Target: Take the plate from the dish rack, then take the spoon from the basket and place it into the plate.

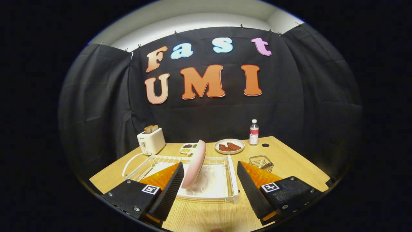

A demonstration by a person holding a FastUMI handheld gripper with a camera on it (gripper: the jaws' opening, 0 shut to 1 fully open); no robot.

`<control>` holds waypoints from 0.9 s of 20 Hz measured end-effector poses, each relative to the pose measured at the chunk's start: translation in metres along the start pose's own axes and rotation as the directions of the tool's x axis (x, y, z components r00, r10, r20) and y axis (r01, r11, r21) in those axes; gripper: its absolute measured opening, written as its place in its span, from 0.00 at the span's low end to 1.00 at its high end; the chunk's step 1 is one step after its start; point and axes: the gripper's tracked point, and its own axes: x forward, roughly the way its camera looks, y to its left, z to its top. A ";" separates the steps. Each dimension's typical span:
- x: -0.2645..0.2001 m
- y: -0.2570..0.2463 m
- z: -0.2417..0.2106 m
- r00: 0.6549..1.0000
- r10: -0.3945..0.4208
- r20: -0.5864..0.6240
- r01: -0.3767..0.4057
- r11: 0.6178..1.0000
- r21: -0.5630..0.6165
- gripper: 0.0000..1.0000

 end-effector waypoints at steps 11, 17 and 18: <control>0.110 0.024 0.008 0.960 0.033 -0.278 -0.039 0.999 -0.015 0.99; 0.158 0.026 -0.018 0.899 0.004 -0.438 0.003 1.000 0.017 0.99; 0.162 0.031 -0.023 0.886 0.016 -0.463 -0.002 1.000 0.031 0.99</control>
